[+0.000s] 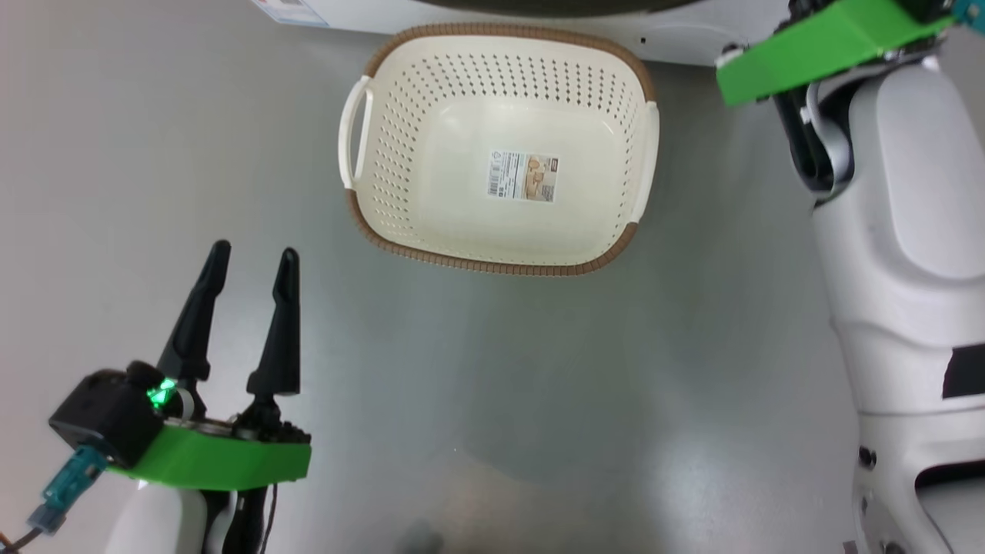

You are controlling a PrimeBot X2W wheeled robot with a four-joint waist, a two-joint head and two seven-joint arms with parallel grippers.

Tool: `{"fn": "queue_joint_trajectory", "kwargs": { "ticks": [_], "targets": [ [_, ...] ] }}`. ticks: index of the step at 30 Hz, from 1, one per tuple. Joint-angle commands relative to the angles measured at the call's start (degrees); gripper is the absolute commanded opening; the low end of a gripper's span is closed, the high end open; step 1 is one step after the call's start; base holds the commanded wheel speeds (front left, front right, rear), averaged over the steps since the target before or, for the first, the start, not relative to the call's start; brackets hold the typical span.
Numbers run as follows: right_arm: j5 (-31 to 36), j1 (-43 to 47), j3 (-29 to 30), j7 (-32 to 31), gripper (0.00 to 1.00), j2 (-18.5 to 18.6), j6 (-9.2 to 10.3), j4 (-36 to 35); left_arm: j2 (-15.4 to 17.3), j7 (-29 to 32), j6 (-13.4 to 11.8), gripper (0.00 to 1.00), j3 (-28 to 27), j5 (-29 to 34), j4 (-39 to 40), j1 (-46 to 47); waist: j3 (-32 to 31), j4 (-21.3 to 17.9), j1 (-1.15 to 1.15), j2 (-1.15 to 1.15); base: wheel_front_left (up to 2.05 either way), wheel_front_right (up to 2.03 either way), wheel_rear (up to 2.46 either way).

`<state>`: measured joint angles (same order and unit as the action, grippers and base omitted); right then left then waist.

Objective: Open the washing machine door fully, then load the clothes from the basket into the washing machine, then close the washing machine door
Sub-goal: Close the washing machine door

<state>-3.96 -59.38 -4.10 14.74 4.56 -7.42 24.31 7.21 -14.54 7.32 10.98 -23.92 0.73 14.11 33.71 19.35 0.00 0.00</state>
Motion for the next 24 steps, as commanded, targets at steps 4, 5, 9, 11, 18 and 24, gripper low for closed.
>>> {"fn": "queue_joint_trajectory", "kwargs": {
  "ticks": [4, 5, 9, 11, 18, 24],
  "targets": [
    [0.9, -4.8, 0.6, 0.3, 0.00, -1.6, -0.07, 0.6, 1.9, -0.5, 0.2, 1.00, -1.8, -0.5, 1.5, 1.6, 1.9, -0.5, 0.00, 0.00, 0.00, 0.00, 0.00],
    [1.3, -5.5, 0.8, 0.3, 0.00, -1.6, -0.07, 0.9, 2.0, -0.5, 0.2, 1.00, -1.8, -0.6, 1.6, 1.7, 2.1, -0.6, 0.00, 0.00, 0.00, 0.00, 0.00],
    [1.7, -8.2, 1.3, 0.3, 0.00, -1.3, -0.07, 2.5, 2.0, -0.5, 0.2, 1.00, -1.8, -0.8, 1.6, 2.3, 2.8, -0.7, 0.00, 0.00, 0.00, 0.00, 0.00],
    [2.0, -9.1, 1.2, 0.3, 0.00, -1.1, -0.07, 3.2, 2.1, -0.5, 0.2, 1.00, -1.9, -0.9, 1.6, 2.5, 2.8, -0.8, 0.00, 0.00, 0.00, 0.00, 0.00],
    [0.7, -6.2, -1.2, 0.3, 0.00, -1.1, -0.07, 4.4, 2.2, -0.5, 0.2, 1.00, -2.8, -0.7, 1.1, 2.2, 0.5, -2.0, 0.00, 0.00, 0.00, 0.00, 0.00],
    [-1.5, -1.3, -3.1, 0.3, 0.00, -1.1, -0.07, 3.9, 2.3, -0.5, 0.2, 1.00, -3.6, -0.4, 0.7, 1.4, -2.0, -3.1, 0.00, 0.00, 0.00, 0.00, 0.00]
  ]
}}
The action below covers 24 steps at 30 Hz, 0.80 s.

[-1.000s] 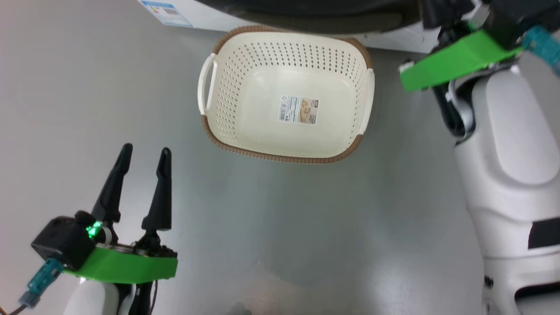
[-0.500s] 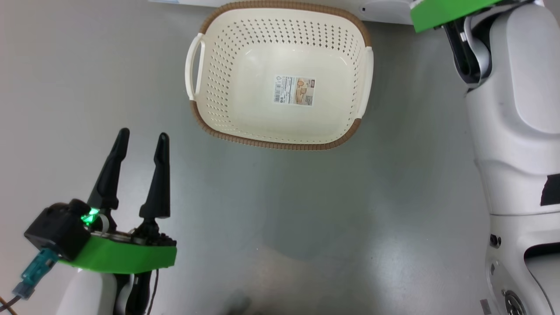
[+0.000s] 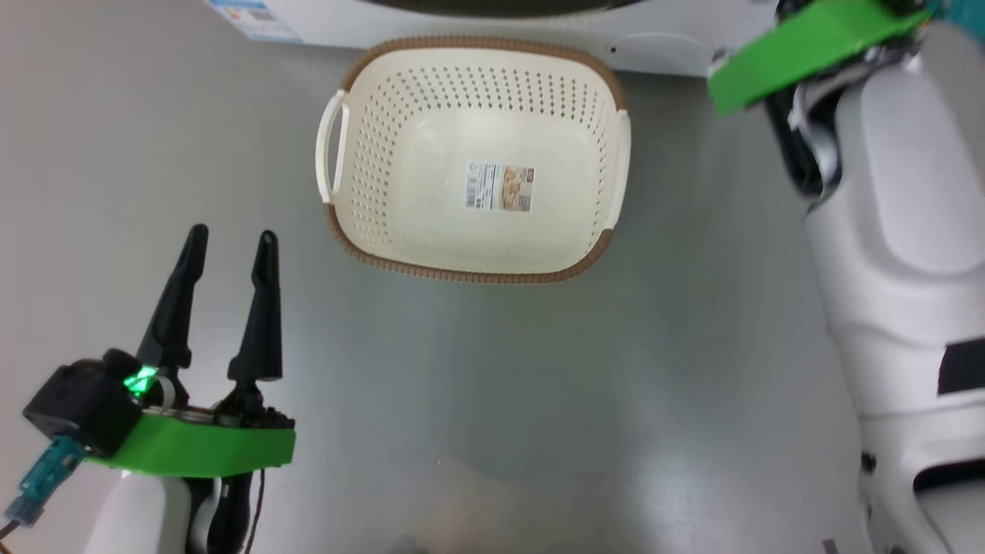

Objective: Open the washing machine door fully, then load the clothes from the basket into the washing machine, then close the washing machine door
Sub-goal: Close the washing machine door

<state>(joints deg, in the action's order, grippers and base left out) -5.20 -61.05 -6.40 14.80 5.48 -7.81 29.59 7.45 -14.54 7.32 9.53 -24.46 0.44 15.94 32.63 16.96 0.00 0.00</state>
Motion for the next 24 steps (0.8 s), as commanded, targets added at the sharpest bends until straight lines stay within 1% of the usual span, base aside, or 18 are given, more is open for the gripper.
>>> {"fn": "queue_joint_trajectory", "kwargs": {
  "ticks": [1, 10, 23, 24],
  "targets": [
    [-0.7, 1.6, -1.0, 0.2, 0.00, -1.9, 0.32, -1.8, 2.1, -0.5, 0.2, 1.00, -2.4, 0.2, 0.9, -0.6, -1.5, -1.0, 0.00, 0.00, 0.00, 0.00, 0.00],
    [-3.9, 14.0, -0.5, 0.2, 0.00, -2.0, 0.32, -7.1, 3.0, -0.5, 0.2, 1.00, -4.7, 1.4, 0.6, -3.1, -7.1, -4.2, 0.00, 0.00, 0.00, 0.00, 0.00],
    [-6.1, 30.9, 0.0, 0.2, 0.00, -2.6, 0.32, -13.9, 3.9, -0.5, 0.2, 1.00, -8.8, 3.6, 0.2, -7.9, -15.2, -10.0, 0.00, 0.00, 0.00, 0.00, 0.00],
    [-6.6, 32.1, 0.1, 0.2, 0.02, -2.6, 0.32, -14.4, 3.9, -0.5, 0.2, 1.00, -9.1, 3.8, 0.2, -8.3, -15.8, -10.4, 0.00, 0.00, 0.00, 0.00, 0.00]
  ]
}}
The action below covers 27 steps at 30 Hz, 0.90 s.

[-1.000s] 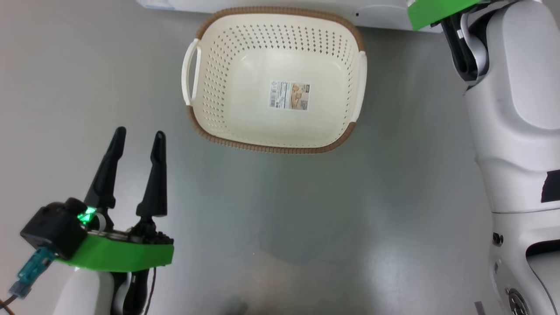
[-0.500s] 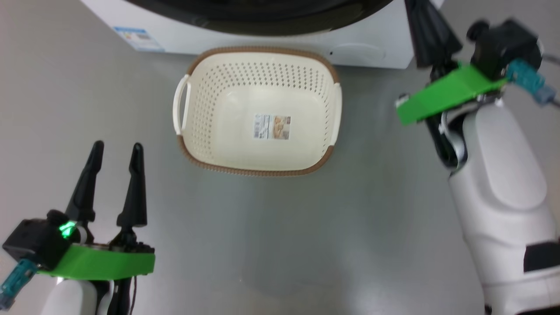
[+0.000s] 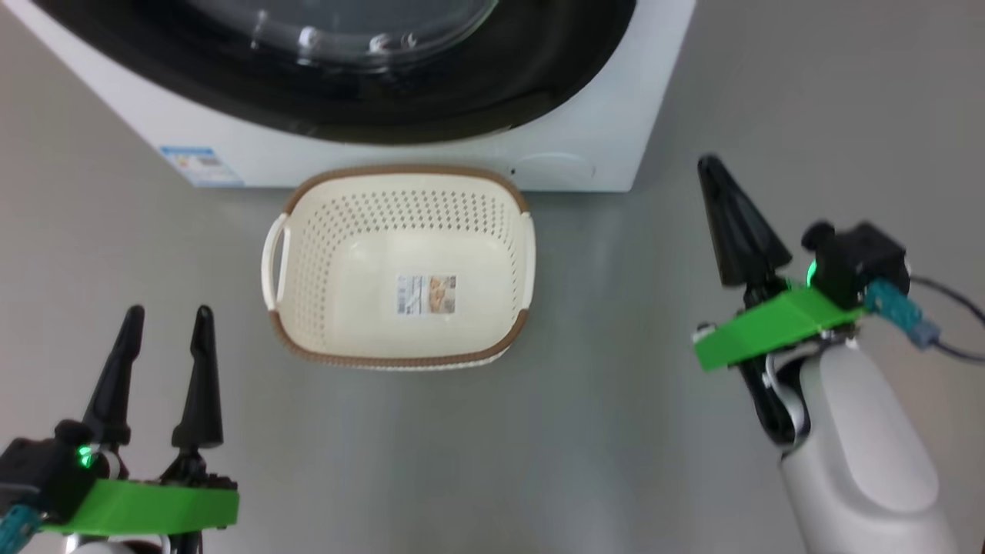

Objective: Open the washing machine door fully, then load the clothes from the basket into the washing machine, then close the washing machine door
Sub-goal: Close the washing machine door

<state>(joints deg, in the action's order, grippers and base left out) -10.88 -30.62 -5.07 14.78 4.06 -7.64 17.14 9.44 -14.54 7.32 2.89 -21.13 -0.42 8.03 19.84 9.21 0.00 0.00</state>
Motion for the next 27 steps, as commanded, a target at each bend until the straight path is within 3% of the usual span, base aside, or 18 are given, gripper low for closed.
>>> {"fn": "queue_joint_trajectory", "kwargs": {
  "ticks": [1, 2, 4, 5, 6, 27],
  "targets": [
    [-1.4, 2.8, -1.0, 0.2, 0.15, -1.2, 0.15, -2.5, 1.9, -0.5, 0.2, 1.00, -2.7, 0.7, 1.1, -0.7, -3.5, -2.9, 0.00, 0.00, 0.00, 0.00, 0.00],
    [-1.7, 3.9, -0.9, 0.2, 0.32, -1.2, 0.15, -3.0, 1.9, -0.5, 0.2, 1.00, -3.0, 0.8, 1.0, -1.1, -4.0, -3.3, 0.00, 0.00, 0.00, 0.00, 0.00],
    [-2.4, 6.0, -0.8, 0.2, 0.58, -1.2, 0.15, -4.0, 1.7, -0.5, 0.2, 1.00, -3.7, 1.3, 0.9, -1.8, -4.8, -3.8, 0.00, 0.00, 0.00, 0.00, 0.00],
    [-2.8, 7.0, -0.6, 0.2, 0.87, -1.2, 0.15, -4.4, 1.6, -0.5, 0.2, 1.00, -3.9, 1.4, 0.9, -2.1, -5.2, -4.1, 0.00, 0.00, 0.00, 0.00, 0.00],
    [-3.3, 7.9, -0.2, 0.2, 1.00, -1.2, 0.15, -4.9, 1.6, -0.5, 0.2, 1.00, -4.1, 1.6, 0.8, -2.4, -5.7, -4.3, 0.00, 0.00, 0.00, 0.00, 0.00],
    [-2.7, 24.6, 2.2, 0.2, 1.00, -1.2, 0.15, -10.8, -1.1, -0.5, 0.2, 1.00, -7.9, 5.4, -1.4, -10.6, -15.7, -8.0, 0.00, 0.00, 0.00, 0.00, 0.00]
  ]
}}
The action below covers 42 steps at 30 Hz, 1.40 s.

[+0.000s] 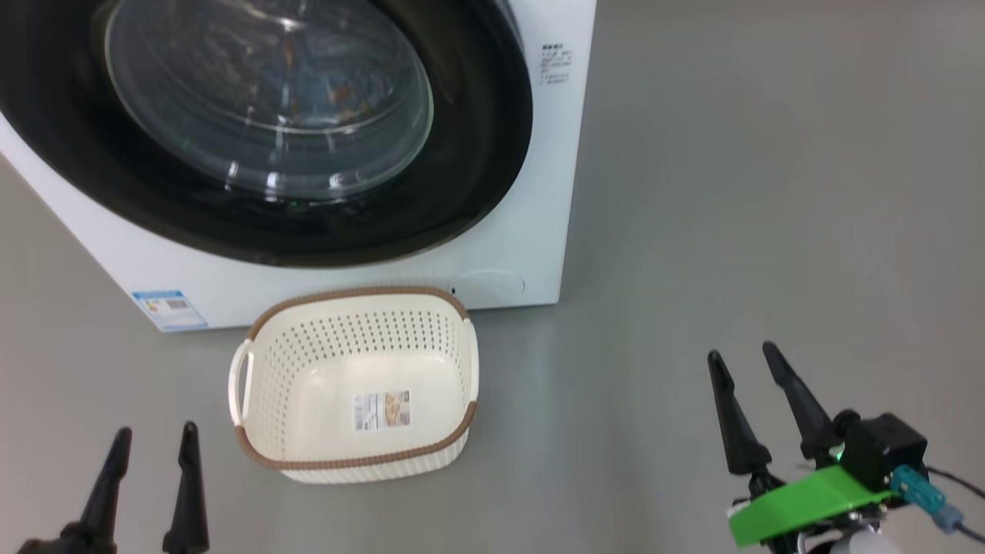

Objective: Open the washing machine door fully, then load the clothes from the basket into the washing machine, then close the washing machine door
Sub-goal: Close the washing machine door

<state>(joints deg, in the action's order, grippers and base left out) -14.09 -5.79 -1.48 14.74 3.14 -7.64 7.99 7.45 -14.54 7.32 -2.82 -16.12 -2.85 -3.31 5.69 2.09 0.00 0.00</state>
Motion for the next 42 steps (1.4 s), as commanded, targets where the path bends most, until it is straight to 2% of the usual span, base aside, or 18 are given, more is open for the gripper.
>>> {"fn": "queue_joint_trajectory", "kwargs": {
  "ticks": [1, 15, 42],
  "targets": [
    [0.5, 0.5, -1.4, 0.3, 1.00, -0.3, 0.15, -1.8, 0.8, -0.5, 0.2, 1.00, -2.3, 0.7, 1.0, 0.3, -2.0, -1.0, 0.00, 0.00, 0.00, 0.00, 0.00],
    [2.3, 6.7, -1.3, 0.3, 1.00, -0.3, 0.15, -2.8, -0.8, -0.5, 0.2, 1.00, -2.3, 3.1, 1.6, -5.4, -5.2, -2.5, 0.00, 0.00, 0.00, 0.00, 0.00],
    [1.8, 6.9, -0.8, 0.3, 1.00, -0.3, 0.15, -3.4, -1.1, -0.5, 0.2, 1.00, -2.0, 2.7, 2.3, -5.7, -4.6, -1.7, 0.00, 0.00, 0.00, 0.00, 0.00]
  ]
}}
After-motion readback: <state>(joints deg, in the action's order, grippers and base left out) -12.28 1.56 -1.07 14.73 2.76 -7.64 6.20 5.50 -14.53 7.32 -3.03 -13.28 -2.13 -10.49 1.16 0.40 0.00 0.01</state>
